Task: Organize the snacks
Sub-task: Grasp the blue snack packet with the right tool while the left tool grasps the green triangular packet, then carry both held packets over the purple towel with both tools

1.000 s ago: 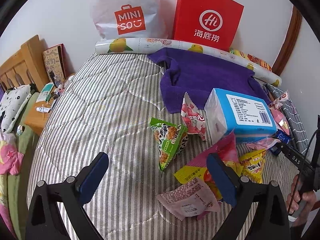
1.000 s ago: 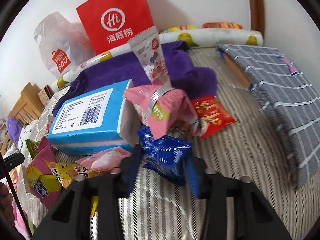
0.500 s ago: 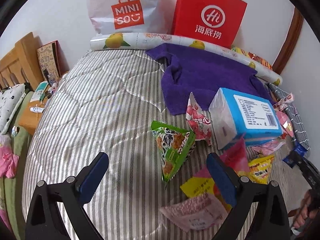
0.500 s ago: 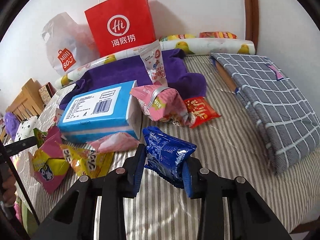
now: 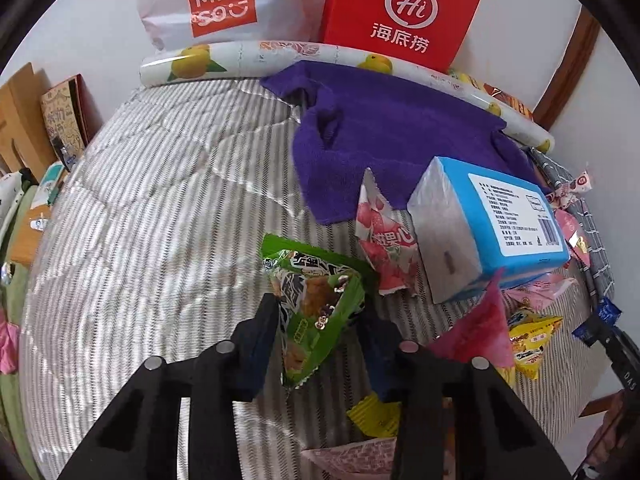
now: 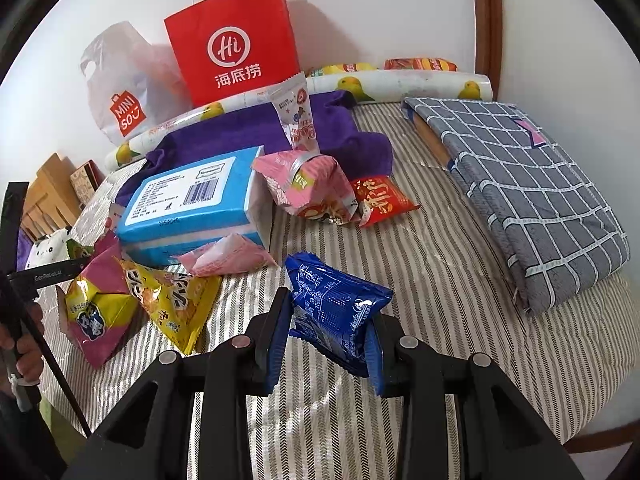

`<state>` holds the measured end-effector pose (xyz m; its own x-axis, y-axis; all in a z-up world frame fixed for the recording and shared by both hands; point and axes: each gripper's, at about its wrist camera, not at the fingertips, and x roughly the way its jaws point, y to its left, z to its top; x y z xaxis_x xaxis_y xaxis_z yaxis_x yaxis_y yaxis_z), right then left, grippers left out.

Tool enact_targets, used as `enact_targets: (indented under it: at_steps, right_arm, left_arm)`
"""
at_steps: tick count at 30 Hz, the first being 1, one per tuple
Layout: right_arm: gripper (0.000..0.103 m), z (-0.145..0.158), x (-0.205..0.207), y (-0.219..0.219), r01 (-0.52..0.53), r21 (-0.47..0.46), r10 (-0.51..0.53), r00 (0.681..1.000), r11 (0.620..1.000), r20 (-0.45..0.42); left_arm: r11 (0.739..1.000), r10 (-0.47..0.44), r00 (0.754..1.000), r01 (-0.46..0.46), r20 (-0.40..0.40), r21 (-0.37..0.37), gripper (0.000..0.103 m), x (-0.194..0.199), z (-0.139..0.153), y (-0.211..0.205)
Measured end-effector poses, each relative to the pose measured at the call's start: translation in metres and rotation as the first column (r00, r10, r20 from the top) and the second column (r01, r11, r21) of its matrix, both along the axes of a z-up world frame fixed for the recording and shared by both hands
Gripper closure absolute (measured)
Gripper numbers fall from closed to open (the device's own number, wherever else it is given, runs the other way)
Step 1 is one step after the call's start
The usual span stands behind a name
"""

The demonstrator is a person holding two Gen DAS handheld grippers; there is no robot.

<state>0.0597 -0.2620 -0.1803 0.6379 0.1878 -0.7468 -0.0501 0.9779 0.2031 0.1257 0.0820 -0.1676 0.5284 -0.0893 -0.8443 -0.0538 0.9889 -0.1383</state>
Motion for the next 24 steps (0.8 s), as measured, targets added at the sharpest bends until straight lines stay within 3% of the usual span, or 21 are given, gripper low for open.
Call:
enact_targets:
  at_steps: [3,15,24]
  right_arm:
    - [0.069,0.005,0.002,0.002,-0.001,0.003,0.001,1.0,1.0,0.002]
    - [0.069,0.044,0.0,0.022,-0.046,0.025,0.044,0.997,0.999,0.057]
    - [0.069,0.065,-0.002,0.027,-0.033,0.013,0.032,0.997,0.999,0.077]
  left_arm:
    - [0.999,0.029,1.0,-0.029,-0.005,0.022,0.071,-0.006,0.004,0.009]
    - [0.996,0.089,0.995,-0.089,0.041,-0.004,0.074,-0.037,0.039,0.037]
    - [0.999,0.037,0.995,-0.036,0.089,-0.012,0.074,-0.046,0.072,0.015]
